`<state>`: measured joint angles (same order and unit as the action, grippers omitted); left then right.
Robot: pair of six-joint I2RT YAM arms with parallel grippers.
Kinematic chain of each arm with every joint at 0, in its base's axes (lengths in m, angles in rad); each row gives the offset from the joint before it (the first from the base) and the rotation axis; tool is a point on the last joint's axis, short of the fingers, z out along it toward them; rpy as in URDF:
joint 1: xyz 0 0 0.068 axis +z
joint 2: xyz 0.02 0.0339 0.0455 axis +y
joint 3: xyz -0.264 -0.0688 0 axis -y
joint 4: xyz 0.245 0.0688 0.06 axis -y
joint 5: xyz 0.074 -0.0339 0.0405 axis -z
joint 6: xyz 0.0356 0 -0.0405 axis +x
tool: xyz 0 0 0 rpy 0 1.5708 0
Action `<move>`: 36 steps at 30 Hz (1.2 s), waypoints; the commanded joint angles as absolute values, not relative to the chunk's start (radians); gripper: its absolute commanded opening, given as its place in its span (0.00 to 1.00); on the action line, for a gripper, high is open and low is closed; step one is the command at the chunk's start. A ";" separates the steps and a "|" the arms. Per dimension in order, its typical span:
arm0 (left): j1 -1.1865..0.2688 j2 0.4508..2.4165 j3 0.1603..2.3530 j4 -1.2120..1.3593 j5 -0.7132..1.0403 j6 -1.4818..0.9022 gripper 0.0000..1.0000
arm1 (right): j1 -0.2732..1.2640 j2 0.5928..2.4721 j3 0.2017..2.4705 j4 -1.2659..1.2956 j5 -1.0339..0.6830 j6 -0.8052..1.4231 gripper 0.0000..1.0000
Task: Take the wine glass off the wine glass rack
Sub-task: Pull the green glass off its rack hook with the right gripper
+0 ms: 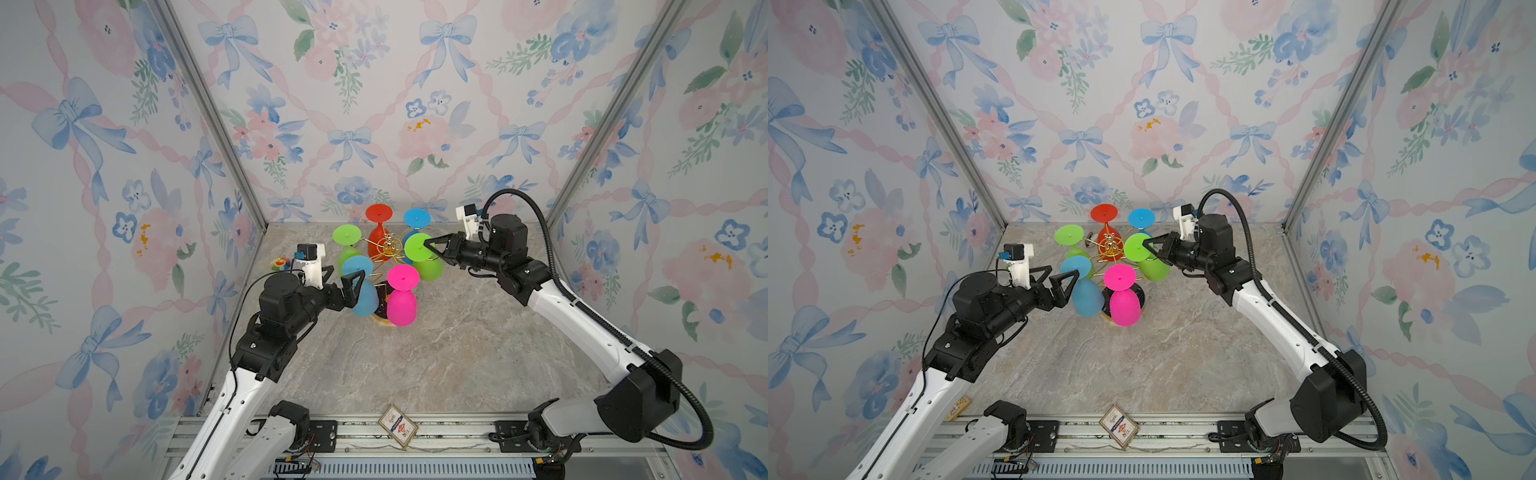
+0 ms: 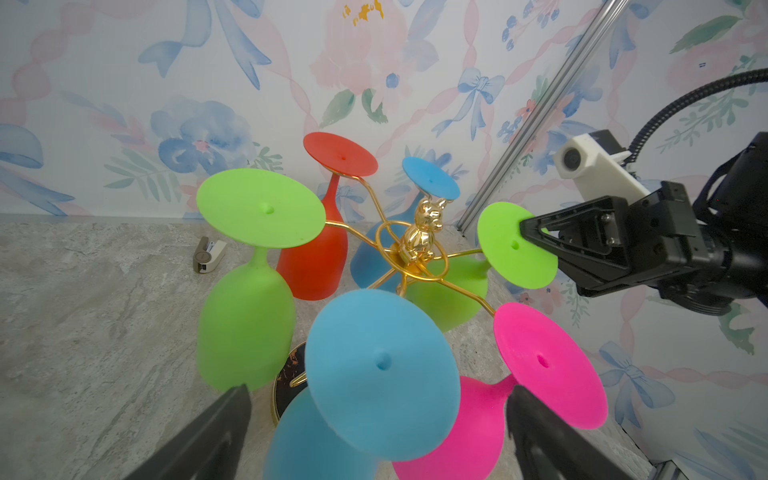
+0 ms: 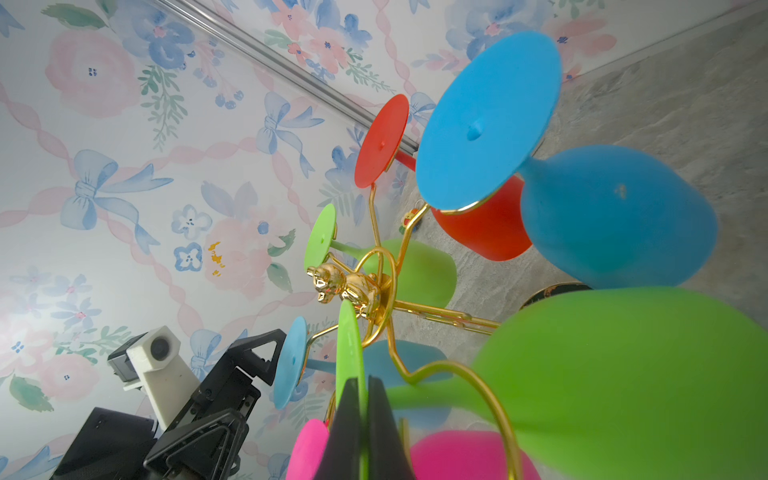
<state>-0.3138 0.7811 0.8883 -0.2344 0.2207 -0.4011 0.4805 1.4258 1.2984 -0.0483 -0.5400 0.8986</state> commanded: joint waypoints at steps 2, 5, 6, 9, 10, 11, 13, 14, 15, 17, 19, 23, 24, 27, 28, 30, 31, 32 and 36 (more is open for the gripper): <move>-0.307 0.777 0.883 -0.233 0.207 -0.387 0.98 | 0.472 1.378 1.274 -0.067 -0.480 0.932 0.00; -0.307 0.781 0.881 -0.232 0.204 -0.388 0.98 | 0.464 1.357 1.269 -0.089 -0.444 0.954 0.00; -0.307 0.782 0.881 -0.233 0.204 -0.390 0.98 | 0.462 1.354 1.268 -0.098 -0.433 0.960 0.00; -0.307 0.784 0.881 -0.233 0.204 -0.390 0.98 | 0.464 1.357 1.264 -0.095 -0.426 0.998 0.00; -0.307 0.785 0.882 -0.232 0.203 -0.391 0.98 | 0.466 1.362 1.261 -0.086 -0.428 1.014 0.00; -0.308 0.784 0.883 -0.233 0.202 -0.391 0.98 | 0.467 1.367 1.258 -0.078 -0.428 1.025 0.00; -0.308 0.783 0.884 -0.233 0.202 -0.391 0.98 | 0.470 1.379 1.258 -0.065 -0.432 1.049 0.00; -0.307 0.782 0.885 -0.233 0.202 -0.391 0.98 | 0.472 1.386 1.259 -0.059 -0.434 1.058 0.00; -0.308 0.781 0.885 -0.232 0.204 -0.392 0.98 | 0.474 1.392 1.259 -0.051 -0.436 1.068 0.00; -0.308 0.775 0.884 -0.233 0.204 -0.393 0.98 | 0.481 1.404 1.263 -0.035 -0.444 1.082 0.00; -0.307 0.769 0.882 -0.233 0.202 -0.393 0.98 | 0.494 1.413 1.271 -0.032 -0.445 1.087 0.00; -0.307 0.764 0.881 -0.233 0.201 -0.394 0.98 | 0.518 1.425 1.282 -0.033 -0.442 1.090 0.00; -0.307 0.765 0.879 -0.233 0.202 -0.396 0.98 | 0.523 1.426 1.281 -0.033 -0.440 1.089 0.00; -0.308 0.764 0.878 -0.233 0.204 -0.396 0.98 | 0.531 1.424 1.280 -0.033 -0.433 1.091 0.00; -0.308 0.763 0.877 -0.233 0.205 -0.396 0.98 | 0.534 1.422 1.280 -0.033 -0.431 1.091 0.00; -0.308 0.764 0.877 -0.233 0.204 -0.396 0.98 | 0.540 1.424 1.282 -0.033 -0.432 1.088 0.00; -0.307 0.764 0.877 -0.233 0.204 -0.396 0.98 | 0.544 1.425 1.285 -0.034 -0.431 1.087 0.00; -0.307 0.764 0.876 -0.233 0.204 -0.397 0.98 | 0.546 1.428 1.285 -0.034 -0.431 1.085 0.00; -0.308 0.758 0.874 -0.233 0.206 -0.397 0.98 | 0.552 1.424 1.292 -0.045 -0.435 1.072 0.00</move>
